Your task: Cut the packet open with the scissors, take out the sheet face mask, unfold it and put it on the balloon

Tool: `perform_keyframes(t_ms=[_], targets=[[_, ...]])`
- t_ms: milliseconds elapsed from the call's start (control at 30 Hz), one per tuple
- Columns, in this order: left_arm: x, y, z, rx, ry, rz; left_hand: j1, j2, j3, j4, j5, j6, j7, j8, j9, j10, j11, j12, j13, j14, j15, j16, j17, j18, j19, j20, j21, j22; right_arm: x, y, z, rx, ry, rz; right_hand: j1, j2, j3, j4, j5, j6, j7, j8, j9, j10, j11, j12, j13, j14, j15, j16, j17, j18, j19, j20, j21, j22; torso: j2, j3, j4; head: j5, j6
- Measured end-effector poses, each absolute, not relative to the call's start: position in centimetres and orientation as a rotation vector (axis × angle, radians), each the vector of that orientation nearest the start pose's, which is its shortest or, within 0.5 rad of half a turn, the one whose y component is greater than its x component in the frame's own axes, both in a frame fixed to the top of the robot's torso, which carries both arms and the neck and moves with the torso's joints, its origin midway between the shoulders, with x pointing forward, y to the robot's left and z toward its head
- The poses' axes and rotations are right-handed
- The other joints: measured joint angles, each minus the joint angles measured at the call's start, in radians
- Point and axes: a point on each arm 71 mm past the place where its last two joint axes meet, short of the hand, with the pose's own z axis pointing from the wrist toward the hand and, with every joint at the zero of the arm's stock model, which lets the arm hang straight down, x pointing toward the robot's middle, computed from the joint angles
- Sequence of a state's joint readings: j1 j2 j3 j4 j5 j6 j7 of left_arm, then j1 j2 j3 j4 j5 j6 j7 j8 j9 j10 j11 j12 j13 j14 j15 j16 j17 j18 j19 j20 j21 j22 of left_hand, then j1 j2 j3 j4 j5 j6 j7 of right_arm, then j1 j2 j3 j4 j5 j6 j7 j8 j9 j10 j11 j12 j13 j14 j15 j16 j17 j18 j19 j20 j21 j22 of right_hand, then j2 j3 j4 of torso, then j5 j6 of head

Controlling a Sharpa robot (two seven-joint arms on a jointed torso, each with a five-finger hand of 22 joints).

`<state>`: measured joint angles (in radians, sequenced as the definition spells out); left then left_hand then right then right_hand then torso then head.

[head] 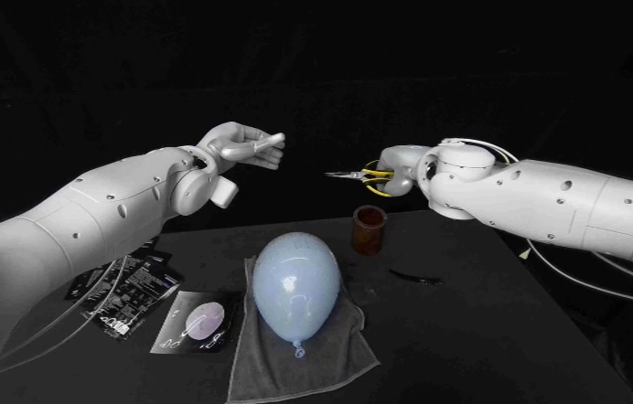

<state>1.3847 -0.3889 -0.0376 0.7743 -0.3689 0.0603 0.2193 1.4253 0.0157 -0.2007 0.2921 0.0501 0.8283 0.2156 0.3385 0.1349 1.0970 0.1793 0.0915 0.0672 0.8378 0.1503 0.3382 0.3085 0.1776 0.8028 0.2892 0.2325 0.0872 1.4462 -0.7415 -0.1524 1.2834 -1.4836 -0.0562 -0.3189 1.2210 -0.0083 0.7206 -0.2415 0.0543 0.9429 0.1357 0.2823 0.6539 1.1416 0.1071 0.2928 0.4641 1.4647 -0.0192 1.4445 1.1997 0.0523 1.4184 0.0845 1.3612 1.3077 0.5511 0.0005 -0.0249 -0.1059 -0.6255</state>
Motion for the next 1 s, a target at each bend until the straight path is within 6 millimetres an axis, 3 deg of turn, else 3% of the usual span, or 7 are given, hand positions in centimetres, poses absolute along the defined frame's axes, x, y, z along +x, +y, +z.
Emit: perform_keyframes(t_ms=[167, 267, 567, 767, 833, 900, 1000], targets=[[62.5, 15.8, -10.9, -0.586, 1.669, -1.335, -0.093, 0.003, -0.007, 0.004, 0.000, -0.050, -0.015, -0.031, -0.010, -0.080, 0.032, -0.026, -0.002, -0.060, 0.034, -0.068, -0.026, -0.034, -0.084, 0.002, -0.056, -0.022, 56.8, -21.4, -11.5, -0.246, 1.758, 0.131, 0.000, 0.000, 0.002, -0.001, 0.000, 0.003, -0.003, 0.000, 0.000, 0.000, 0.000, 0.000, 0.000, 0.000, 0.000, 0.000, 0.000, 0.000, 0.000, 0.000, 0.000, 0.000, 0.001, 0.0024, -0.0011, -0.001, 0.007], [62.6, 14.6, -10.5, -0.512, 1.693, -1.296, -0.147, -0.040, 0.048, 0.004, 0.000, -0.073, -0.022, -0.045, -0.013, -0.138, 0.048, -0.026, -0.002, -0.099, 0.050, -0.112, -0.046, -0.086, -0.290, 0.003, -0.131, -0.037, 57.0, -19.7, -11.0, -0.300, 1.738, 0.116, 0.000, 0.000, 0.006, 0.000, 0.000, 0.003, -0.003, 0.000, 0.000, 0.000, 0.000, 0.000, 0.000, 0.000, 0.000, 0.000, 0.000, 0.000, 0.003, -0.004, 0.000, 0.000, 0.002, 0.0031, -0.0017, 0.002, 0.012], [62.5, 12.4, -10.4, -0.341, 1.755, -1.202, -0.115, -0.068, 0.132, -0.001, 0.000, -0.080, -0.023, -0.045, -0.013, -0.164, 0.053, -0.026, -0.002, -0.139, 0.059, -0.159, -0.078, -0.102, -0.428, 0.004, -0.171, -0.046, 57.1, -16.4, -10.8, -0.409, 1.705, 0.097, -0.003, -0.003, 0.007, -0.001, -0.001, 0.003, -0.003, 0.000, 0.001, 0.000, 0.000, 0.000, 0.000, 0.000, 0.000, 0.002, 0.000, 0.000, 0.003, -0.004, 0.005, 0.000, 0.002, 0.0023, -0.0016, 0.012, 0.016], [62.0, 11.1, -10.5, -0.270, 1.818, -1.190, -0.085, -0.075, 0.139, 0.000, 0.000, -0.080, -0.022, -0.045, -0.007, -0.156, 0.044, -0.026, -0.002, -0.102, 0.052, -0.163, -0.075, -0.102, -0.390, 0.003, -0.167, -0.042, 57.1, -15.0, -10.8, -0.452, 1.688, 0.090, -0.001, -0.007, 0.007, -0.002, -0.001, 0.003, -0.003, 0.000, 0.001, 0.000, 0.000, 0.000, 0.001, 0.002, 0.002, 0.002, 0.002, 0.000, 0.003, -0.003, 0.005, 0.000, 0.001, 0.0015, -0.0014, 0.019, 0.018], [61.8, 10.7, -10.6, -0.251, 1.845, -1.192, -0.084, -0.073, 0.139, 0.000, 0.000, -0.069, -0.018, -0.040, -0.004, -0.143, 0.037, -0.022, -0.002, -0.065, 0.044, -0.145, -0.070, -0.102, -0.295, 0.001, -0.141, -0.029, 57.1, -14.8, -10.8, -0.461, 1.684, 0.088, 0.000, -0.008, 0.007, -0.002, -0.001, 0.003, -0.003, 0.000, 0.002, 0.000, 0.000, -0.001, 0.001, 0.002, 0.002, 0.002, 0.002, 0.000, 0.007, 0.000, 0.005, 0.000, 0.001, 0.0012, -0.0014, 0.020, 0.018], [61.6, 10.4, -10.8, -0.230, 1.877, -1.193, -0.078, -0.067, 0.139, 0.000, 0.000, -0.060, -0.017, -0.033, -0.001, -0.124, 0.031, -0.019, -0.001, -0.003, 0.029, -0.118, -0.058, -0.068, -0.090, -0.007, -0.073, 0.000, 57.1, -14.6, -10.8, -0.470, 1.679, 0.086, 0.000, -0.008, 0.008, -0.003, -0.001, 0.003, -0.003, 0.000, 0.002, 0.000, 0.000, -0.001, 0.001, 0.002, 0.002, 0.002, 0.002, 0.000, 0.007, 0.000, 0.011, 0.000, 0.001, 0.0012, -0.0012, 0.022, 0.019], [61.3, 10.1, -11.0, -0.205, 1.922, -1.192, -0.071, -0.060, 0.133, 0.000, 0.000, -0.052, -0.016, -0.032, 0.001, -0.113, 0.025, -0.019, -0.001, 0.026, 0.019, -0.110, -0.053, -0.032, -0.024, -0.006, -0.051, 0.007, 57.0, -14.4, -10.8, -0.482, 1.672, 0.084, -0.001, -0.009, 0.010, -0.004, -0.001, 0.003, -0.003, 0.000, 0.002, 0.000, 0.000, -0.001, 0.001, 0.002, 0.002, 0.002, 0.003, 0.000, 0.011, -0.004, 0.016, 0.000, 0.001, 0.0012, -0.0012, 0.023, 0.019]])
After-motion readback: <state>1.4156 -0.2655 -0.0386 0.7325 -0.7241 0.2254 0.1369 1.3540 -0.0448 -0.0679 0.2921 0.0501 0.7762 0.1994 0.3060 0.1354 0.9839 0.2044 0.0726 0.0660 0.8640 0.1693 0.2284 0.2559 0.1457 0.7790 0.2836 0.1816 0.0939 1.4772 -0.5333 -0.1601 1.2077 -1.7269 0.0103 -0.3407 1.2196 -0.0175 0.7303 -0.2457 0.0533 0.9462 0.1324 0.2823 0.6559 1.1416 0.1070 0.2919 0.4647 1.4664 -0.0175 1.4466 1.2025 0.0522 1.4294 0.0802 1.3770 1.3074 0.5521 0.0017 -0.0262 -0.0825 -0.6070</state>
